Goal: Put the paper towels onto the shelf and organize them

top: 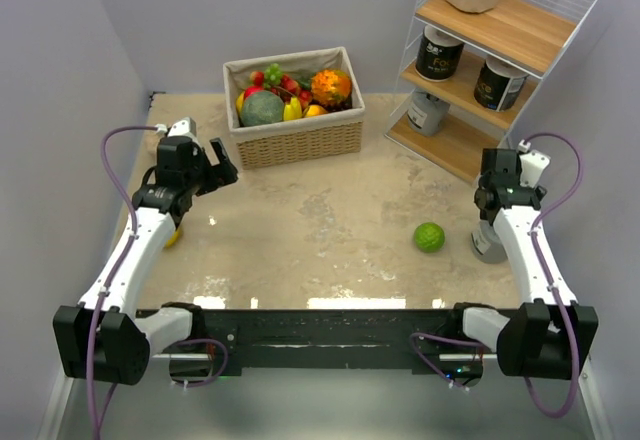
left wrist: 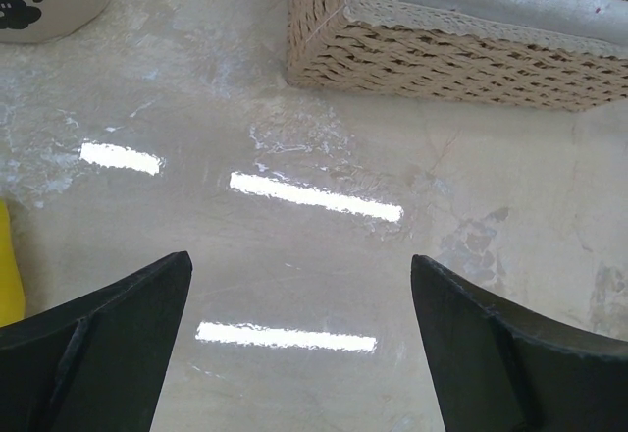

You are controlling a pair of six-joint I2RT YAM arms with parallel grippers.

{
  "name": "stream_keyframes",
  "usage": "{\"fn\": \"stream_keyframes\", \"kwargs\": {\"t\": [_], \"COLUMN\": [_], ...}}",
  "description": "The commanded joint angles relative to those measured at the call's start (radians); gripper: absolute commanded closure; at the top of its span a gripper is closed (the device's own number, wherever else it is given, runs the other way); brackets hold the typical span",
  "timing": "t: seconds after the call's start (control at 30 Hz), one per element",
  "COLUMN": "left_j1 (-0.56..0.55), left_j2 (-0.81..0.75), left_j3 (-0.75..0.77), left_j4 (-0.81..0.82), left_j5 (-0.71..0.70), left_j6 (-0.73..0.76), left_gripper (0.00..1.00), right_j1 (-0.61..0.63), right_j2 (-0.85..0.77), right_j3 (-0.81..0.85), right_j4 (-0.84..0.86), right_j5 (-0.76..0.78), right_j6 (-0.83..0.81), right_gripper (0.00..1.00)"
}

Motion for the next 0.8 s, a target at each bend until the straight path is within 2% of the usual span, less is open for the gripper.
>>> {"fn": "stream_keyframes", "kwargs": {"t": [0.0,0.2,0.53,0.77], "left_j1": [-0.006,-0.006,-0.006,-0.006], "left_j2": [-0.032,-0.021,-0.024,-0.017], "left_j3": [-0.006,-0.003,-0.004,-0.003], "left_j4": [0.04,0.035,0.032,0.034], "left_j5": [-0.038,-0.064,-0.079,-0.075], "left_j6": [0.001,0.004,0.007,0.012], "left_gripper": [0.01,0.01,0.01,0.01], "right_j1": [-0.013,-0.037,-0.05,-0.054], "right_j2": [0.025,0.023,0.08,0.115], "right_j3": [-0.03,-0.066,-0.083,-0.12], "right_j4": [0.094,0.151,0.168,0.194], "right_j5": [-0.058,-0.128,-0.156,-0.153], "right_j6": [-0.008,-0.027,0.019,0.067], "right_gripper": [0.32,0.24,0.22,0.27]}}
